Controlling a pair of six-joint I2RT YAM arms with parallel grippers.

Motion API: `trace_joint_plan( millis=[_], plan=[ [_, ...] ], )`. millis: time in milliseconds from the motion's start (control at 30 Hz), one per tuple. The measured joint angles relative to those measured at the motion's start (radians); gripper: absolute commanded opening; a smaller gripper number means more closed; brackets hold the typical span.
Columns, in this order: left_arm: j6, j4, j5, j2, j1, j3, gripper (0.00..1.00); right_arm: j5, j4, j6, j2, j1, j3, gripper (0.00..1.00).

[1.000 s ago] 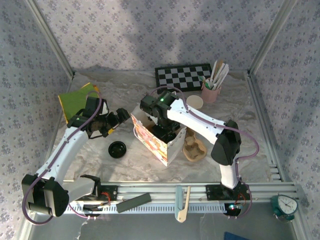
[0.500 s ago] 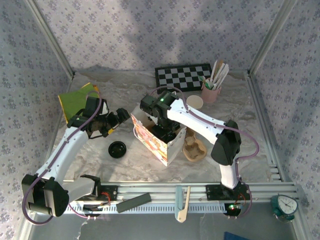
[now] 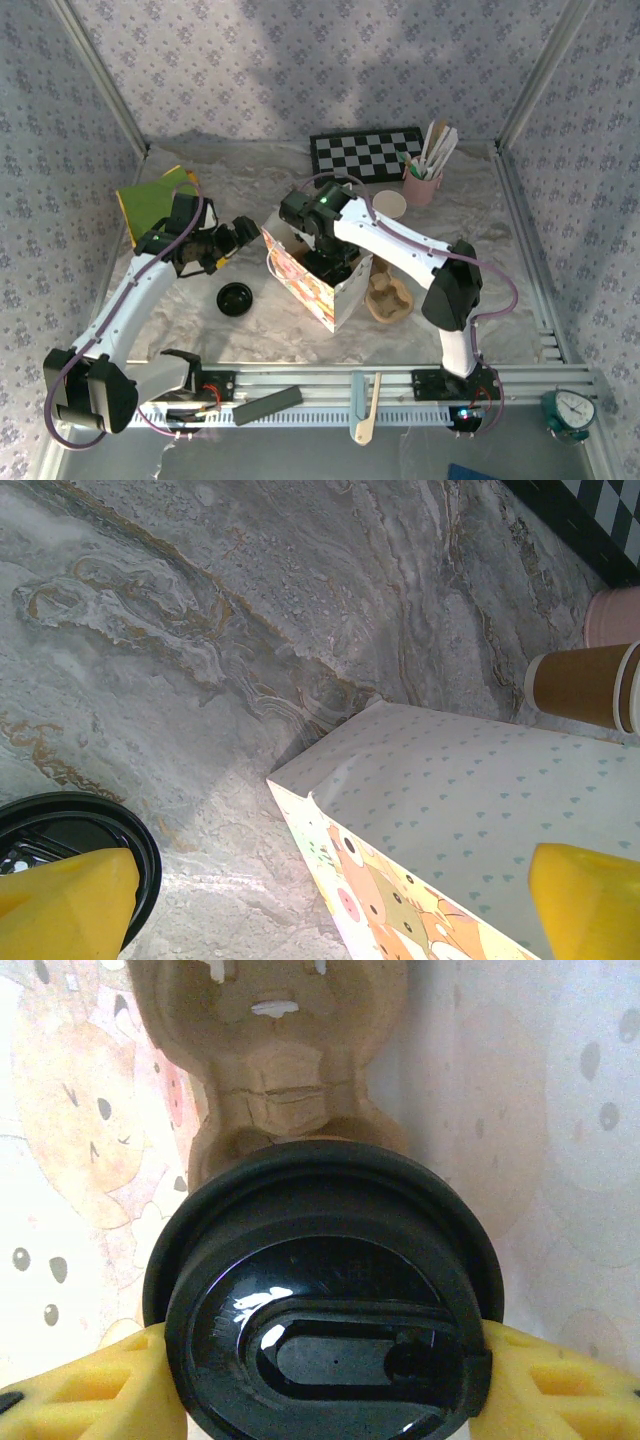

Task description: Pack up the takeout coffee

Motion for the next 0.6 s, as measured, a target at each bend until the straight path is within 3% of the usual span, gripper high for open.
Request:
trace_joint_plan(
  millis=[600],
  plan=[
    [0.0,0.0,0.0,0.0,0.0,0.0,1.0,-0.002,0.001,0.018,0.0,0.012,0.0,0.6]
  ],
)
